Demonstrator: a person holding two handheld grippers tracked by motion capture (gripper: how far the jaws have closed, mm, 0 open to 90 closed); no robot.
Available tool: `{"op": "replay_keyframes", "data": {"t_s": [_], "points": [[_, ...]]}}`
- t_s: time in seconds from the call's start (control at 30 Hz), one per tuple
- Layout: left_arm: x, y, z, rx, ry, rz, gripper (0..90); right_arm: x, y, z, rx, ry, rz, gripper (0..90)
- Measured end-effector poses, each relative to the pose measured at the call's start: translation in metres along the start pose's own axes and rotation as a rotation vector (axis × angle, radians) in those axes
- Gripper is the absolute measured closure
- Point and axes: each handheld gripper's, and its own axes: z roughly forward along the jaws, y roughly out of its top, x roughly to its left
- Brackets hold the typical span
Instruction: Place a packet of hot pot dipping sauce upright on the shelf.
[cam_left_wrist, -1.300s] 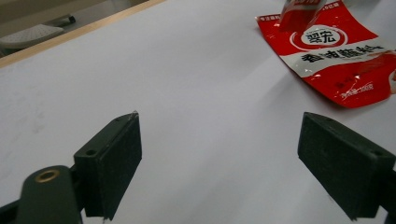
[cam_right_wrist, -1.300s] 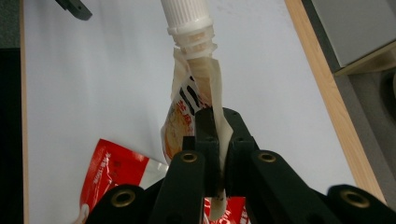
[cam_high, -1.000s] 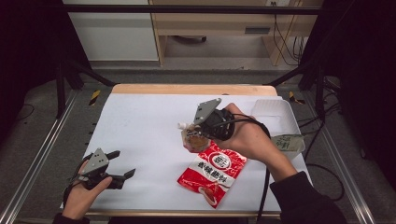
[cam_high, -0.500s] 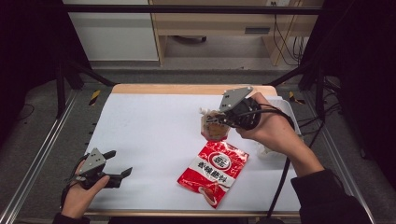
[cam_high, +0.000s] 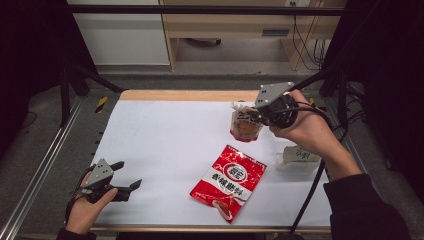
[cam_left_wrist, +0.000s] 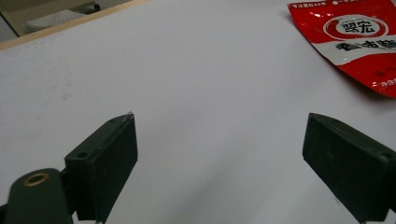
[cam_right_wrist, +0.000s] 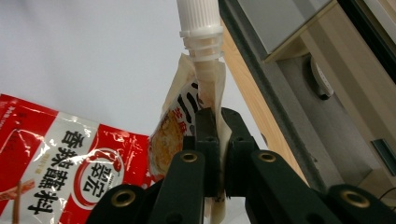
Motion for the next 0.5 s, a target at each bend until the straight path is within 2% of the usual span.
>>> {"op": "replay_keyframes", "data": {"t_s": [0.17, 0.5], "points": [[0.000, 0.000, -0.001, 0.001, 0.002, 0.000, 10.0, -0.015, -0.012, -0.006, 0.007, -0.029, 0.022, 87.4], [-0.001, -0.001, 0.001, 0.011, -0.005, 0.003, 10.0, -0.029, -0.035, -0.019, 0.021, -0.063, 0.053, 87.3]]}}
